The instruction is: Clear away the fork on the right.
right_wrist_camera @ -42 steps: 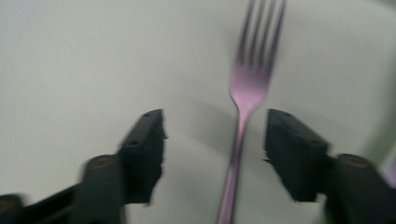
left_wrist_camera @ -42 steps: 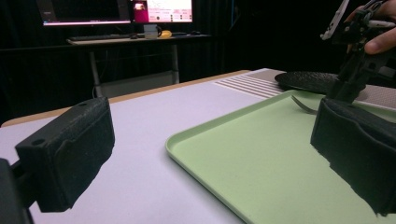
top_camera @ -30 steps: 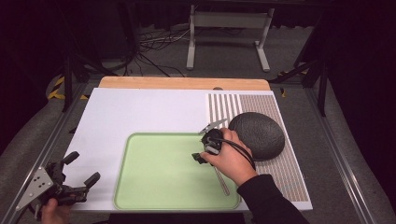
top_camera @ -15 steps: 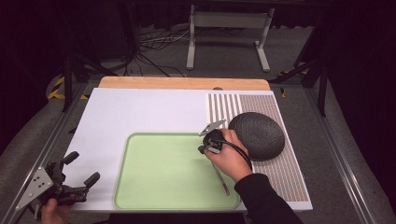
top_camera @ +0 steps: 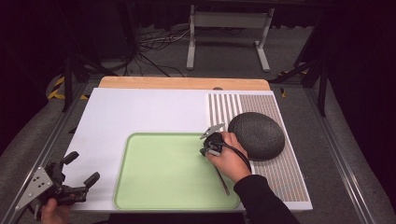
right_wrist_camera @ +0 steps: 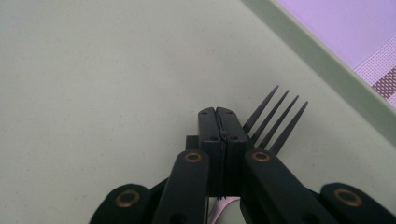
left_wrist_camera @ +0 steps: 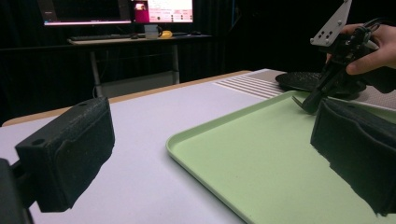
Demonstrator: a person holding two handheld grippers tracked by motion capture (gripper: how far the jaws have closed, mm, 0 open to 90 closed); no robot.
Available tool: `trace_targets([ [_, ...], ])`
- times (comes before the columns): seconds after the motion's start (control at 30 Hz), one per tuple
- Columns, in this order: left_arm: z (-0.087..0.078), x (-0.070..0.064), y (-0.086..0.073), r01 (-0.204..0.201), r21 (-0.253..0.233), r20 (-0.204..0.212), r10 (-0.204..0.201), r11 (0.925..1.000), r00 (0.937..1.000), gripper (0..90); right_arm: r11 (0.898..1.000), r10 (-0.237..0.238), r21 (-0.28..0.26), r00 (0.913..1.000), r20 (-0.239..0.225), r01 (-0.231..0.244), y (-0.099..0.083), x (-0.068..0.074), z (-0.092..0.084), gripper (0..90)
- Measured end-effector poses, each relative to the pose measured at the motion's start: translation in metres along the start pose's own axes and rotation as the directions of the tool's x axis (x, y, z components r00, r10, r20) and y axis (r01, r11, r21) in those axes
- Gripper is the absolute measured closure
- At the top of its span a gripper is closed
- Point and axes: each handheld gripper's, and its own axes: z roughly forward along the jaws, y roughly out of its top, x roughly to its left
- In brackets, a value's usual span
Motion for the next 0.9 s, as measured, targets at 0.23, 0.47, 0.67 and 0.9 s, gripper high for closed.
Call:
trace_targets([
  [0.23, 0.000, 0.000, 0.000, 0.000, 0.000, 0.000, 0.000, 1.0000, 1.0000, 0.3, 1.000, -0.002, 0.014, 1.0000, 0.005, 0.002, -0.002, -0.001, 0.003, 90.0],
  [0.47, 0.000, 0.000, 0.000, 0.000, -0.001, 0.000, 0.000, 1.0000, 1.0000, 0.3, 1.000, -0.016, 0.017, 0.9997, 0.018, 0.015, -0.002, -0.002, 0.004, 90.0],
  [0.67, 0.000, 0.000, 0.000, 0.000, 0.001, 0.000, 0.000, 1.0000, 1.0000, 0.3, 1.000, -0.009, 0.021, 0.9992, 0.039, 0.008, -0.004, -0.005, 0.003, 90.0],
  [0.9, 0.000, 0.000, 0.000, -0.004, 0.003, 0.001, 0.004, 1.0000, 1.0000, 0.3, 1.000, 0.009, 0.023, 0.9981, 0.062, -0.011, -0.007, -0.012, 0.000, 90.0],
])
